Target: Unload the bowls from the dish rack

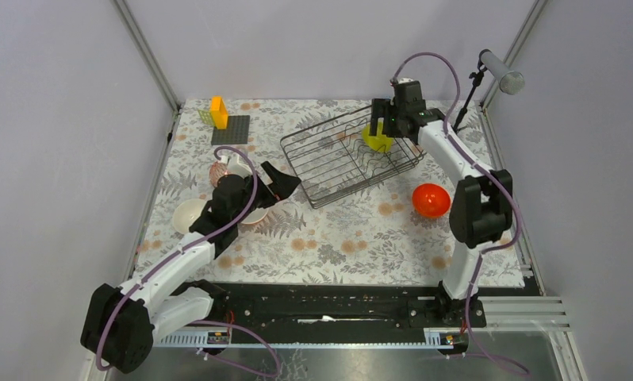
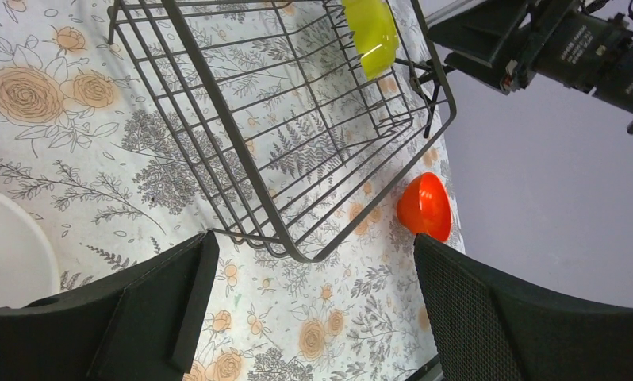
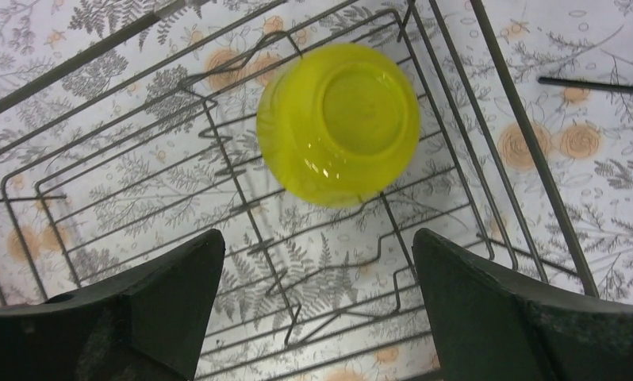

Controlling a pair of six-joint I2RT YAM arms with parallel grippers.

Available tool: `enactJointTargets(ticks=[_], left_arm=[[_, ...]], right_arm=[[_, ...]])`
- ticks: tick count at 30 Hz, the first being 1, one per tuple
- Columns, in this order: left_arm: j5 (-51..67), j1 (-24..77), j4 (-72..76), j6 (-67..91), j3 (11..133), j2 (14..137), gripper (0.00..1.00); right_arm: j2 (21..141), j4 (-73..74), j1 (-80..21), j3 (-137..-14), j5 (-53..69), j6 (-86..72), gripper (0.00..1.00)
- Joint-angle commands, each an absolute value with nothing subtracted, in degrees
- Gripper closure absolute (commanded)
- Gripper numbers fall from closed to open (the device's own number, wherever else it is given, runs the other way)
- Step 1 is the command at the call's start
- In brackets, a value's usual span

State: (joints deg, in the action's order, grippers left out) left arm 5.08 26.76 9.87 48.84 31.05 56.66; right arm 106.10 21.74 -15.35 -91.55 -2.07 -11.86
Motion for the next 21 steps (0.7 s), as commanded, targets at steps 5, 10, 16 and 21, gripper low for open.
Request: enactJointTargets(ticks=[5, 10, 16, 21], left_arm=[[3.21, 26.96, 11.78, 46.37, 34.52, 59.35, 0.01], [2.25, 26.98, 9.06, 44.81, 37.2, 62.22, 0.03], [1.8, 26.98, 6.08, 44.81, 39.55, 65.08, 0.03], [1.09, 26.98, 5.13, 44.76, 40.31, 66.73, 0.03]], right_arm=[[115.62, 26.89, -16.21, -104.98, -5.73, -8.94, 0.05], [120.56, 28.74, -18.16, -109.53, -8.13, -2.41, 0.04], [124.67, 30.3, -19.09, -113.9, -8.2, 6.58, 0.0], [128.56, 32.86, -20.08, -117.59, -10.76, 9.1, 0.0]])
